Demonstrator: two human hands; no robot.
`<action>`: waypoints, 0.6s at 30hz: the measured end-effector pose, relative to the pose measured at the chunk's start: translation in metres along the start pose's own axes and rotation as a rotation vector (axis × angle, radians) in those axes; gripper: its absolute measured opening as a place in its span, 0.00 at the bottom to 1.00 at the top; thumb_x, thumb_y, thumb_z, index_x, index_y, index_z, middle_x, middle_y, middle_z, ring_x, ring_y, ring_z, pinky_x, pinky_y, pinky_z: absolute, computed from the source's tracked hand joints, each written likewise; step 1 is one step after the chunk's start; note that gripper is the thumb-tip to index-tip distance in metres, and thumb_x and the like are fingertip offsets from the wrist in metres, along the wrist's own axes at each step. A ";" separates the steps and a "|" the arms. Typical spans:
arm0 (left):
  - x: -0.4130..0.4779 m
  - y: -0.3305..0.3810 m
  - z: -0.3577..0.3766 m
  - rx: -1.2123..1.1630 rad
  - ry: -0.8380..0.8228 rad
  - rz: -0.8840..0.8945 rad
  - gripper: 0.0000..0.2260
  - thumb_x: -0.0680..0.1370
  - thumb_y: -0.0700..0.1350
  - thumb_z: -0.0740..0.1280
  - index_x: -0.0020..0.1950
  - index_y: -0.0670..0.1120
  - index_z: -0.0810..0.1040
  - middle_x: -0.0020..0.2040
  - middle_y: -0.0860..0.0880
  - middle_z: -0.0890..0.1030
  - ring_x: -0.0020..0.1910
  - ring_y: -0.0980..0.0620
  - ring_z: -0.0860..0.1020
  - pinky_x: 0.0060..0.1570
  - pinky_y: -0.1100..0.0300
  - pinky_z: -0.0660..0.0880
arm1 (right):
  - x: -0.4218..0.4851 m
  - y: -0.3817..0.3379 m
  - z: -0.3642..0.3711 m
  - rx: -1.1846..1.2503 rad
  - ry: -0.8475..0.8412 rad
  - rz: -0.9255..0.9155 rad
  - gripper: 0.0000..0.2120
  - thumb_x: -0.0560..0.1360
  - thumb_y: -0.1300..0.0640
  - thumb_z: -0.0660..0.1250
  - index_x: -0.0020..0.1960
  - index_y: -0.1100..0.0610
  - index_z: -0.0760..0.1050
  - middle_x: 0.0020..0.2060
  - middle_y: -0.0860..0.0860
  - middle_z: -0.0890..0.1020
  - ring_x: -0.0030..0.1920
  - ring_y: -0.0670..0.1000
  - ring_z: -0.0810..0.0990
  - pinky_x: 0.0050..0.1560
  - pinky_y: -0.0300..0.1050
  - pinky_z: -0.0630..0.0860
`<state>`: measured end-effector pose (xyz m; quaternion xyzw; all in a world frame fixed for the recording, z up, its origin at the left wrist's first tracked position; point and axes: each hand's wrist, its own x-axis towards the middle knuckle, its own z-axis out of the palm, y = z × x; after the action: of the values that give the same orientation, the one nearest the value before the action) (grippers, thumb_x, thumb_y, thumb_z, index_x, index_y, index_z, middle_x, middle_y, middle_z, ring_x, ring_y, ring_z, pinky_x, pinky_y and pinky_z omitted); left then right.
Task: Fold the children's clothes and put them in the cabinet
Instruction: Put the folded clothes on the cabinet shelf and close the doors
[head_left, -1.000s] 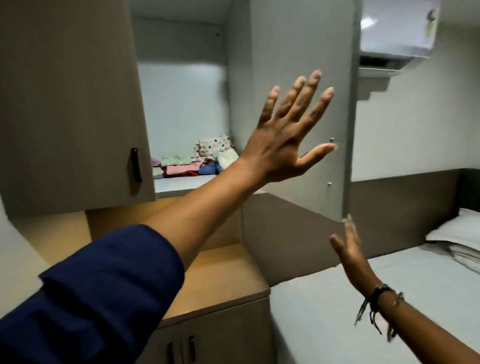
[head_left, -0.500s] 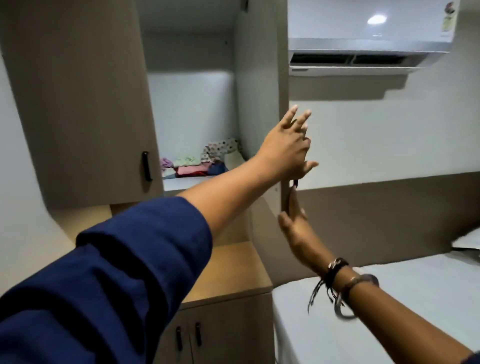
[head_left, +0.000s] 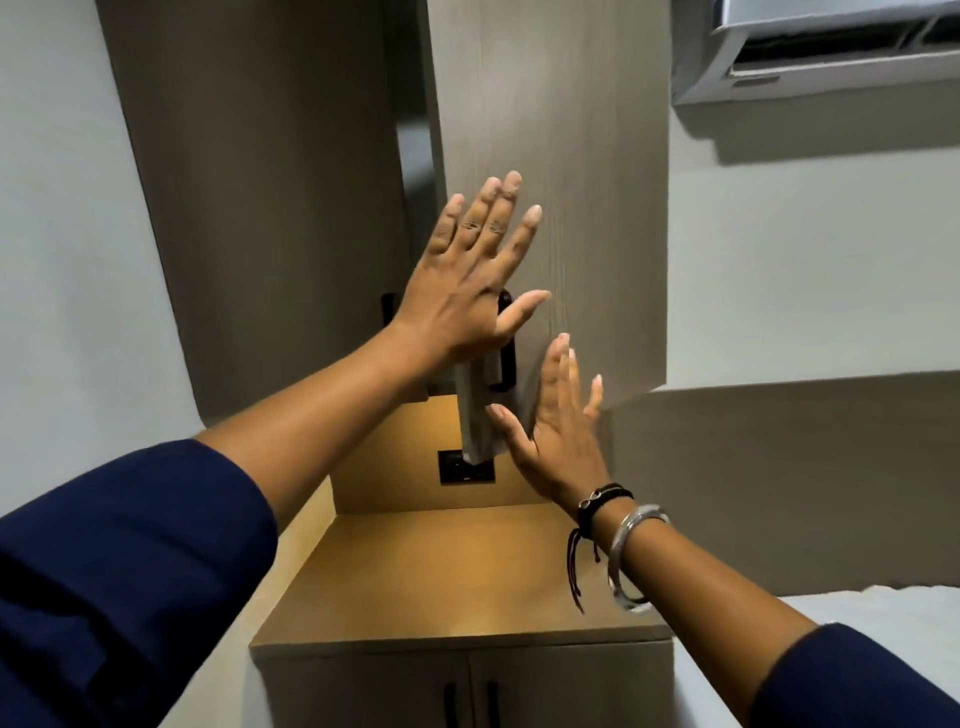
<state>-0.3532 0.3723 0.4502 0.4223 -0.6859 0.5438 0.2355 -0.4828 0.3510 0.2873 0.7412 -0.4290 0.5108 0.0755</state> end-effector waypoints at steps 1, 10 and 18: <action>-0.003 -0.012 0.016 -0.001 -0.012 -0.009 0.34 0.79 0.65 0.46 0.79 0.47 0.47 0.80 0.40 0.48 0.79 0.43 0.45 0.75 0.45 0.41 | 0.013 0.004 0.012 -0.064 -0.017 -0.006 0.44 0.75 0.29 0.47 0.78 0.52 0.31 0.79 0.54 0.36 0.79 0.52 0.36 0.75 0.64 0.33; -0.001 -0.081 0.139 -0.048 0.041 0.057 0.31 0.80 0.63 0.46 0.78 0.47 0.54 0.79 0.39 0.56 0.78 0.41 0.52 0.74 0.44 0.45 | 0.108 0.033 0.106 -0.412 0.082 -0.075 0.48 0.72 0.24 0.49 0.80 0.53 0.43 0.79 0.63 0.44 0.78 0.66 0.41 0.72 0.73 0.43; 0.010 -0.101 0.199 -0.054 -0.016 0.084 0.33 0.80 0.63 0.45 0.79 0.45 0.47 0.80 0.40 0.50 0.79 0.42 0.48 0.76 0.44 0.46 | 0.139 0.061 0.148 -0.538 0.159 -0.062 0.46 0.72 0.25 0.50 0.80 0.52 0.47 0.78 0.63 0.50 0.77 0.69 0.46 0.71 0.75 0.44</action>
<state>-0.2474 0.1762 0.4541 0.3910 -0.7194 0.5312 0.2180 -0.4083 0.1540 0.3121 0.6648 -0.5192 0.4325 0.3184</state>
